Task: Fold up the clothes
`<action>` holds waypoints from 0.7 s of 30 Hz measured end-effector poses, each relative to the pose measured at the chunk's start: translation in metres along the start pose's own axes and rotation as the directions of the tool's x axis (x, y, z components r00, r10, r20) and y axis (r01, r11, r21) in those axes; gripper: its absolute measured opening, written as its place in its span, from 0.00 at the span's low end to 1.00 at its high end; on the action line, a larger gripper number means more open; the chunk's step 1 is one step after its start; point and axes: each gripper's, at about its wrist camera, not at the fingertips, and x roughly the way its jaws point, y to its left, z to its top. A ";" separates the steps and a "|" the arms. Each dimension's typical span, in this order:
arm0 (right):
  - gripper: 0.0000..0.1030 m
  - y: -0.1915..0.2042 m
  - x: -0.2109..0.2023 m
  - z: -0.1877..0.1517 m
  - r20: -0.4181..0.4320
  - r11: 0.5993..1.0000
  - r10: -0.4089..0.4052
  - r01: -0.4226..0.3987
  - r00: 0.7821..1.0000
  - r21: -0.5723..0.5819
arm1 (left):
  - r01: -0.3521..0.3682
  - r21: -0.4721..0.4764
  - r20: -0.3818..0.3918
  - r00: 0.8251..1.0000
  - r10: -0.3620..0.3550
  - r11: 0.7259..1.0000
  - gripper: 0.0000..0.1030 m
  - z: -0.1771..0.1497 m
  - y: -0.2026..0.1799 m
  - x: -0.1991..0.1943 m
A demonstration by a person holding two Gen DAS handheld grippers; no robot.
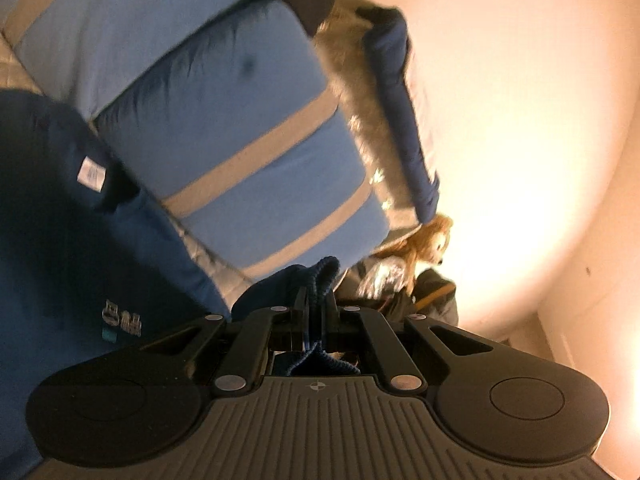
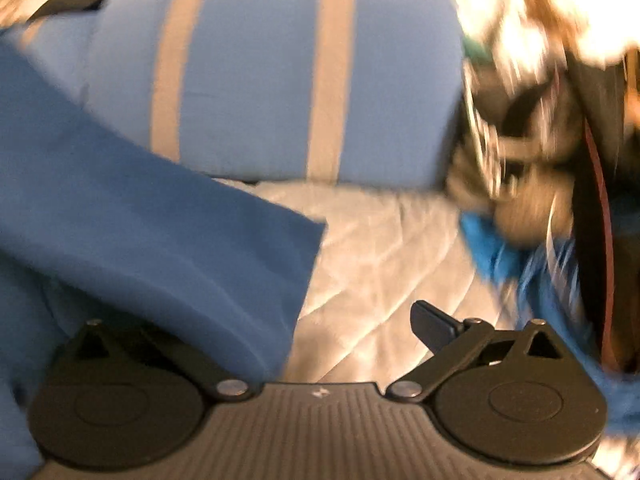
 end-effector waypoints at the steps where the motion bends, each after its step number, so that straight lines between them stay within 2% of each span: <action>1: 1.00 -0.005 0.002 0.004 -0.027 0.998 0.023 -0.021 0.999 0.055 | 0.004 -0.003 0.014 1.000 -0.003 1.000 0.04 0.004 -0.002 -0.003; 4: 1.00 -0.007 0.007 0.007 -0.053 0.994 0.062 -0.057 0.997 0.091 | 0.013 -0.007 0.050 0.999 -0.013 1.000 0.04 0.016 -0.006 -0.014; 10: 1.00 0.009 0.015 0.009 -0.083 0.997 0.073 -0.073 0.994 0.002 | 0.007 0.023 0.099 0.995 -0.010 1.000 0.04 0.032 -0.013 -0.033; 17: 1.00 0.035 0.019 0.008 -0.109 0.984 0.085 -0.100 0.990 -0.145 | -0.050 0.034 0.147 0.988 0.044 0.998 0.04 0.048 -0.007 -0.057; 21: 0.98 0.040 0.014 0.004 -0.088 0.972 0.111 -0.127 0.990 -0.196 | -0.086 0.021 0.188 0.979 0.080 0.996 0.04 0.059 0.003 -0.076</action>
